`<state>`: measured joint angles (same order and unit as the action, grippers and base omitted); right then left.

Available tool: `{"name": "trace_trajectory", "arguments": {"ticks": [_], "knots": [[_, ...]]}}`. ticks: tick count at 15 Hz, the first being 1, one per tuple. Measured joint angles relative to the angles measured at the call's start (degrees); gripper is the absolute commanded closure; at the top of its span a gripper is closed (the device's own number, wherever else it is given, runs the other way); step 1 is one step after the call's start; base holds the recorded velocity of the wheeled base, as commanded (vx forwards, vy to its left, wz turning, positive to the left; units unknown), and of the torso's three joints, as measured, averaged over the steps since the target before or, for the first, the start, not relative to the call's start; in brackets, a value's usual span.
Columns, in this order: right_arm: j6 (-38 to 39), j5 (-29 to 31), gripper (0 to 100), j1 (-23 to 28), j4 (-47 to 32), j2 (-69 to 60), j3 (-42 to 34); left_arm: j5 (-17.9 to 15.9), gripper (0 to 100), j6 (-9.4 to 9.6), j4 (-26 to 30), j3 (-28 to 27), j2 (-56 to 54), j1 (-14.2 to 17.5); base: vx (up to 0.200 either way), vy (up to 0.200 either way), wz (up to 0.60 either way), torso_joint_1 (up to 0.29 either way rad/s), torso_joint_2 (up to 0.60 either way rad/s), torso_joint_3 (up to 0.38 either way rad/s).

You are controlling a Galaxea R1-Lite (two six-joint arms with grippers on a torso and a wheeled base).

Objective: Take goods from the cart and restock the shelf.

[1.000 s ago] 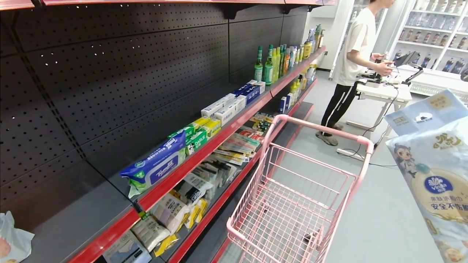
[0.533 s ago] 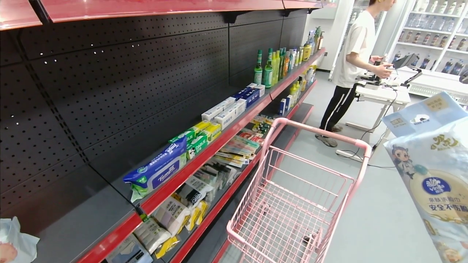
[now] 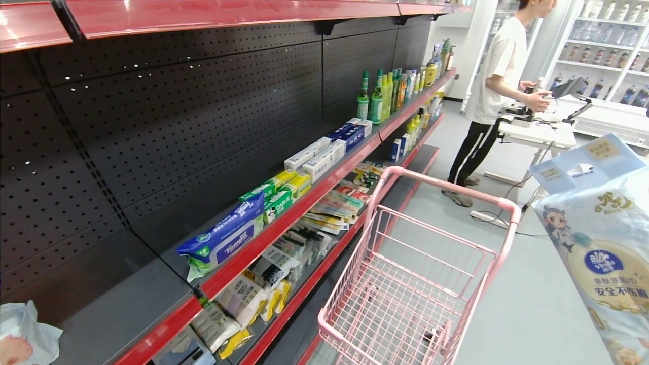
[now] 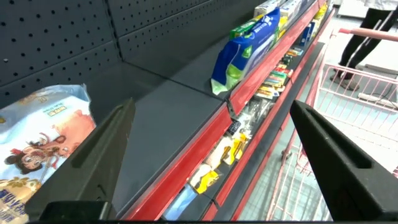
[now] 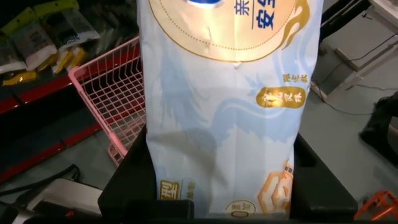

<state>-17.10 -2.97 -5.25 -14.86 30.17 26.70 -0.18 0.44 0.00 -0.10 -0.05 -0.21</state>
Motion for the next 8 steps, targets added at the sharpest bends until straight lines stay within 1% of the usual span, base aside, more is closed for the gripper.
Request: {"name": "trace_trajectory", "arguments": {"ticks": [8], "knots": [[-1.4, 0.0, 100, 0.1, 0.0, 0.1, -0.3, 0.0, 0, -0.04, 0.0, 0.0, 0.0, 0.0, 0.000, 0.000, 0.60, 0.006, 0.00, 0.000]]}}
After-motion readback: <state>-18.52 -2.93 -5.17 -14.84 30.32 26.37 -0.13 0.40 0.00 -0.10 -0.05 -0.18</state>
